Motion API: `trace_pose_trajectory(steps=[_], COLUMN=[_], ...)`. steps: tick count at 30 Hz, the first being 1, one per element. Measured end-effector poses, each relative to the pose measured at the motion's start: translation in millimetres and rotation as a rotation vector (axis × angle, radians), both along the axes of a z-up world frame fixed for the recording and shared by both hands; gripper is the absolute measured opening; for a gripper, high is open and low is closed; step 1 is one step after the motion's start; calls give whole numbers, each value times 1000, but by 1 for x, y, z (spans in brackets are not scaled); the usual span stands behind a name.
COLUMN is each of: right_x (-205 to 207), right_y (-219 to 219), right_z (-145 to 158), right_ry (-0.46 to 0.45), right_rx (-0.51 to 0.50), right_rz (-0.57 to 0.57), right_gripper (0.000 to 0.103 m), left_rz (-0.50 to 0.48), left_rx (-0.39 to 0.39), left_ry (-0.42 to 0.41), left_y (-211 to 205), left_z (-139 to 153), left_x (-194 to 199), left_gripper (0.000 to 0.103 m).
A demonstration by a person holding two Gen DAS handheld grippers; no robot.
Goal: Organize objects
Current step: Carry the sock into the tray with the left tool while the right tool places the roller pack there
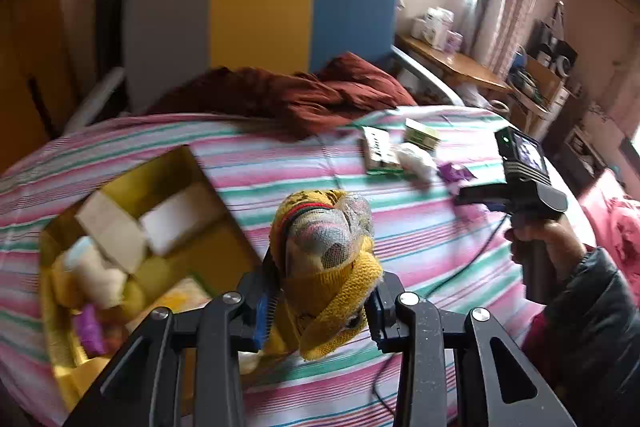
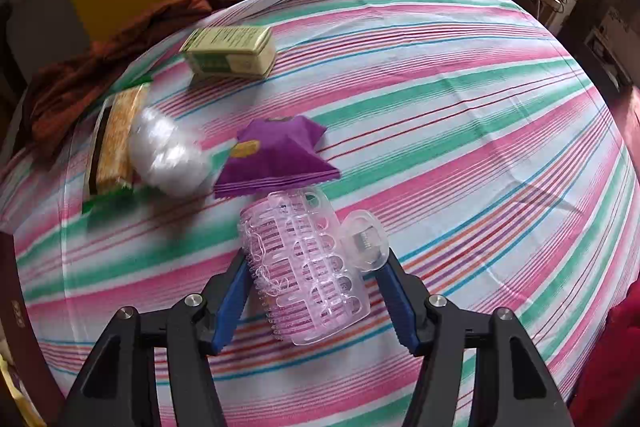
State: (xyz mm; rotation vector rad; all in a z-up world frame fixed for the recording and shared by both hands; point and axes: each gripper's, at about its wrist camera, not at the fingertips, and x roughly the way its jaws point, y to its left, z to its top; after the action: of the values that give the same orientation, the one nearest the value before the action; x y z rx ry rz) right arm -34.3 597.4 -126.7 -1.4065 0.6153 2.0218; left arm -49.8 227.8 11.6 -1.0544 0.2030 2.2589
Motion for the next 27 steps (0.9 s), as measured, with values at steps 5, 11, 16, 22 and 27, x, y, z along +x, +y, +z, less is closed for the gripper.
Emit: trace_pose_trajectory(steps=[5,11,16,22,27], right_x=[-3,-3,-3,-6,-4], right_y=[-25,-54,-80,-120,-153], right_z=[0,0,2,3,3], right_ry=[-38,-52,-38,-18,25], right_rx=[13,10,11,34,52], right_rz=[76,144,218,318,420], right_gripper=[62,61,61,61,61], left_rz=[78,156,200,220,226], left_rx=[-13,-27,-11,-6,-4], left_ry=[71,127,106,87,75], left_y=[-39,-80,-104,-112,-112], left_z=[4,3,-4,-12,-18], left_x=[6,8,5,5,5], left_gripper=[38,38,38,38,38])
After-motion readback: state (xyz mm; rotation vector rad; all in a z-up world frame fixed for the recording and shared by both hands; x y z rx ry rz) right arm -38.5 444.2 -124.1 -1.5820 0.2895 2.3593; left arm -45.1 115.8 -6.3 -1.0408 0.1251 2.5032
